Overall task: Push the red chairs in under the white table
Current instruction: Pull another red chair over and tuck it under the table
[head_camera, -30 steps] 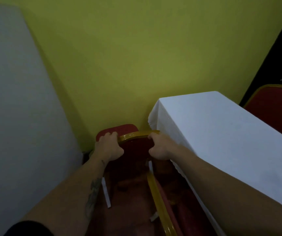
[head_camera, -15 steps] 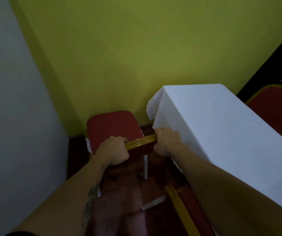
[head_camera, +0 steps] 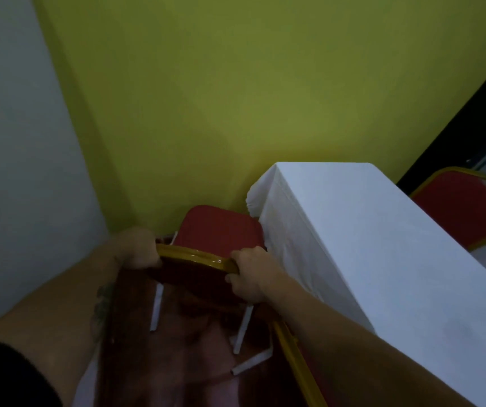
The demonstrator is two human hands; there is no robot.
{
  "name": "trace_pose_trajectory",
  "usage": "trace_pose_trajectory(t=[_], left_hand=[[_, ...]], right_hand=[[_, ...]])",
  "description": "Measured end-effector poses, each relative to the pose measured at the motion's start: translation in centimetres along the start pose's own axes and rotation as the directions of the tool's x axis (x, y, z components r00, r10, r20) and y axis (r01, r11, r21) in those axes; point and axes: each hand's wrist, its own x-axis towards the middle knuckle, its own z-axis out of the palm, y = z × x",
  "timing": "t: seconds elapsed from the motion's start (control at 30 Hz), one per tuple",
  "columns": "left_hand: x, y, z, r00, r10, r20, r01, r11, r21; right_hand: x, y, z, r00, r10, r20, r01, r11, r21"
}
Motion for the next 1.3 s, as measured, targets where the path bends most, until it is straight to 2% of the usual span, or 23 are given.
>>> trace_pose_trajectory(t=[0.03,0.1,0.17,0.2,0.23,0.3,0.37,0.47,0.5,0.6,0.77,1.07,1.17,1.3], left_hand=[[-0.1,-0.8,0.0,0.998,-0.049,-0.037,0.047,0.997,-0.06],[-0.5,-1.8,0.1,0.969,-0.195,-0.152,0.145,0.946,-0.29],[-1.3,-1.9,-0.1,0.873,-0.415,-0.257,0.193,0.777,-0.599],[-1.9,-1.3,-0.2,0.836,-0.506,-0.213,0.188,0.629,-0.754],[-2.5,-0.3,-0.3,0.834,-0.54,-0.116,0.188,0.476,-0.859],[-3.7,2.5,-0.5,0.868,-0.492,0.067,0.208,0.237,-0.949],[-4.4,5.8,-0.4,0.881,-0.442,0.168,0.246,0.127,-0.961],[-4.2,9.7,1.2,0.879,-0.438,0.189,0.214,0.008,-0.977],[-4.3,10.5,1.7,0.86,-0.479,0.174,0.206,0.015,-0.978],[-3.8,11.0,2.8,0.816,-0.575,0.065,0.163,0.121,-0.979],[-3.5,9.6,3.3,0.813,-0.582,-0.023,0.141,0.236,-0.962],[-4.4,6.3,3.2,0.682,-0.726,-0.087,0.236,0.332,-0.913],[-4.7,4.4,2.9,0.7,-0.704,-0.119,0.27,0.415,-0.869],[-5.0,0.8,2.0,0.788,-0.601,-0.131,0.243,0.499,-0.832]], right_hand=[[-0.1,-0.3,0.1,1.0,-0.003,0.003,0.002,0.997,0.072],[-0.2,-0.8,0.4,1.0,0.005,0.022,-0.009,0.989,0.147],[-0.2,-1.1,0.8,0.998,0.027,0.051,-0.034,0.989,0.141],[-0.2,-1.2,1.0,0.996,0.042,0.084,-0.052,0.992,0.119],[-0.2,-1.1,1.2,0.991,0.06,0.124,-0.071,0.994,0.088],[-0.6,-0.7,1.6,0.981,0.1,0.164,-0.106,0.994,0.03],[-1.0,-0.3,1.8,0.982,0.119,0.15,-0.12,0.993,0.0],[-1.4,-0.4,2.0,0.982,0.128,0.135,-0.127,0.992,-0.017],[-1.5,-0.5,2.1,0.983,0.129,0.134,-0.128,0.992,-0.017],[-1.8,-0.4,2.4,0.985,0.113,0.134,-0.112,0.994,-0.012],[-2.0,-1.6,2.2,0.985,0.075,0.155,-0.075,0.997,-0.006],[-2.7,-6.4,2.5,0.974,-0.089,0.208,0.097,0.995,-0.027],[-2.9,-8.4,2.4,0.971,-0.135,0.197,0.138,0.99,0.002],[-2.8,-11.8,2.8,0.965,-0.181,0.188,0.174,0.983,0.056]])
